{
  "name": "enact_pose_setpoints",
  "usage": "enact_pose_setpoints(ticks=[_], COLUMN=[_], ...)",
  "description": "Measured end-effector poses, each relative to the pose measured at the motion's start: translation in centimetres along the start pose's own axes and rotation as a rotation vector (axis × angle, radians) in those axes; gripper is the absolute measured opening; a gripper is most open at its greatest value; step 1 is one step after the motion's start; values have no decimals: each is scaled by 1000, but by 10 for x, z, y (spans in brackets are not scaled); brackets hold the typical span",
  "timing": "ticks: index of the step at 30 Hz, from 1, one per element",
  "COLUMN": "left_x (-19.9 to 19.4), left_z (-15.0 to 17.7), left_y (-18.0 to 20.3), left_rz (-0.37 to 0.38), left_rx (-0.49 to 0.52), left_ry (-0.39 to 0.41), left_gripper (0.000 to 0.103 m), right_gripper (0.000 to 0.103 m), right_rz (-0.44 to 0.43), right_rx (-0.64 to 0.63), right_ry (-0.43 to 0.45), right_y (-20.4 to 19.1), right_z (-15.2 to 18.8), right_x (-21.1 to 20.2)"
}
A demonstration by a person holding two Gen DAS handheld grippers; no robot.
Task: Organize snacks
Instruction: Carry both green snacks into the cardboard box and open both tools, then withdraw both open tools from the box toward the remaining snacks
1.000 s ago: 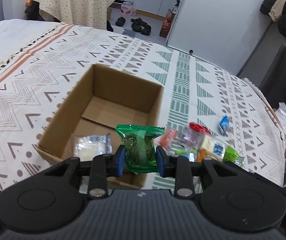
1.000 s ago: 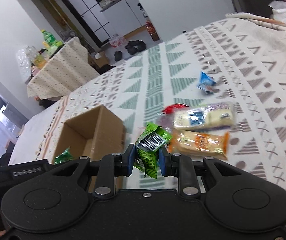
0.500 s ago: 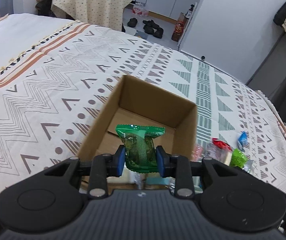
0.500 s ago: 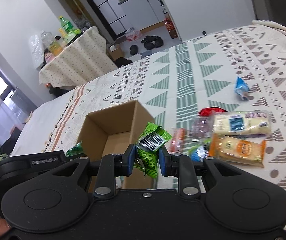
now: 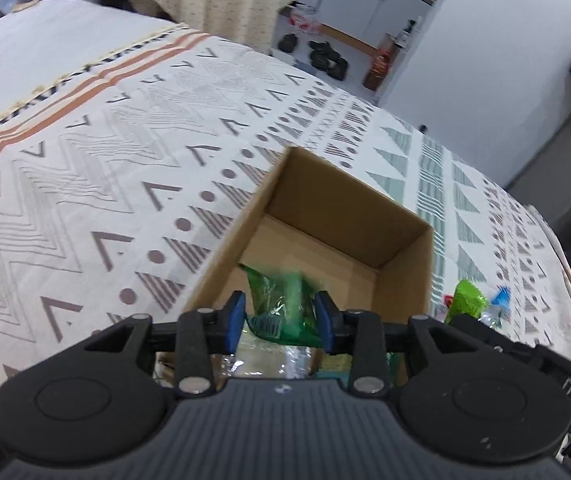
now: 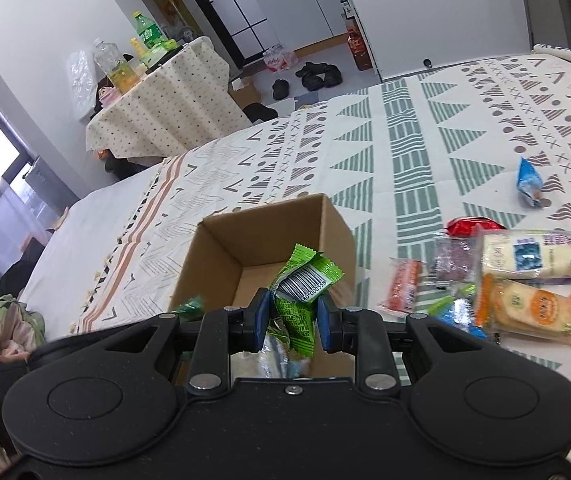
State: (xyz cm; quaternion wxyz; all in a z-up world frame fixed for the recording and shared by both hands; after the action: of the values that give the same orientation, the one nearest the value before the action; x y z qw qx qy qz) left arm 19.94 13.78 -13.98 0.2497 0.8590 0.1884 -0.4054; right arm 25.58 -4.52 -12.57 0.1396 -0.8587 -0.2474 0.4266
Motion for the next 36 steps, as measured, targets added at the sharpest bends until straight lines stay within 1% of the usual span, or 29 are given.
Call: enact_pose_setpoints(ticks=[1, 3, 6, 8, 11, 13, 16, 20, 22, 24, 25, 26, 27, 29, 31, 36], left_x=[0, 1, 1, 0, -1, -1, -2, -5, -7, -10, -13, -16, -18, -22, -24, -29], left_z=[-1, -1, -1, -1, 0, 1, 5, 9, 10, 12, 13, 15, 16, 20, 25, 35], left_y=[-2, -5, -6, -6, -3, 0, 7, 15, 19, 23, 26, 28, 30, 35, 41, 62], left_rz=[6, 21, 24, 23, 12, -17, -40, -55, -64, -86, -90, -84, -76, -63, -44, -7], left_rx=[-15, -37, -43, -42, -27, 1, 43, 89, 111, 127, 132, 135, 135, 136, 133, 153], left_ry=[-2, -13, -13, -7, -8, -14, -30, -33, -36, -31, -21, -13, -7, -3, -5, -14], left_gripper=[40, 49, 53, 56, 65, 69, 74, 76, 78, 85, 87, 91, 93, 102, 103, 103], right_gripper=[27, 30, 36, 38, 52, 66, 74, 79, 84, 89, 92, 93, 97, 101, 103, 103], right_rz=[-6, -29, -40, -27, -8, 13, 49, 94, 107, 117, 121, 123, 124, 131, 135, 127], right_rx=[1, 6, 17, 24, 44, 46, 40, 36, 42, 44, 45, 48, 53, 65, 77, 107], right_ry=[1, 4, 2, 3, 14, 30, 36, 35, 40, 46, 50, 56, 65, 79, 90, 117], right_y=[-3, -8, -10, -5, 6, 14, 27, 45, 54, 61, 65, 69, 75, 83, 94, 121], right_z=[-2, -5, -7, -7, -3, -2, 1, 6, 8, 9, 9, 9, 10, 11, 12, 13], right_x=[1, 2, 5, 4, -4, -10, -20, -30, -36, -42, -45, -48, -52, -58, -64, -78])
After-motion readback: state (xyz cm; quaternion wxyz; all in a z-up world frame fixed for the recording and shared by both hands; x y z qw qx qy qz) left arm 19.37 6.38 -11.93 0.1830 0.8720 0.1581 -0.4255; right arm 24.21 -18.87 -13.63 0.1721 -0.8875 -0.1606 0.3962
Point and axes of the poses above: each gripper's, at about its wrist camera, not at the fingertips, and x roughly the way its jaws point, y to its right, z to its underside, the point moved 4 cm from there along x, roughly the way its jaws point
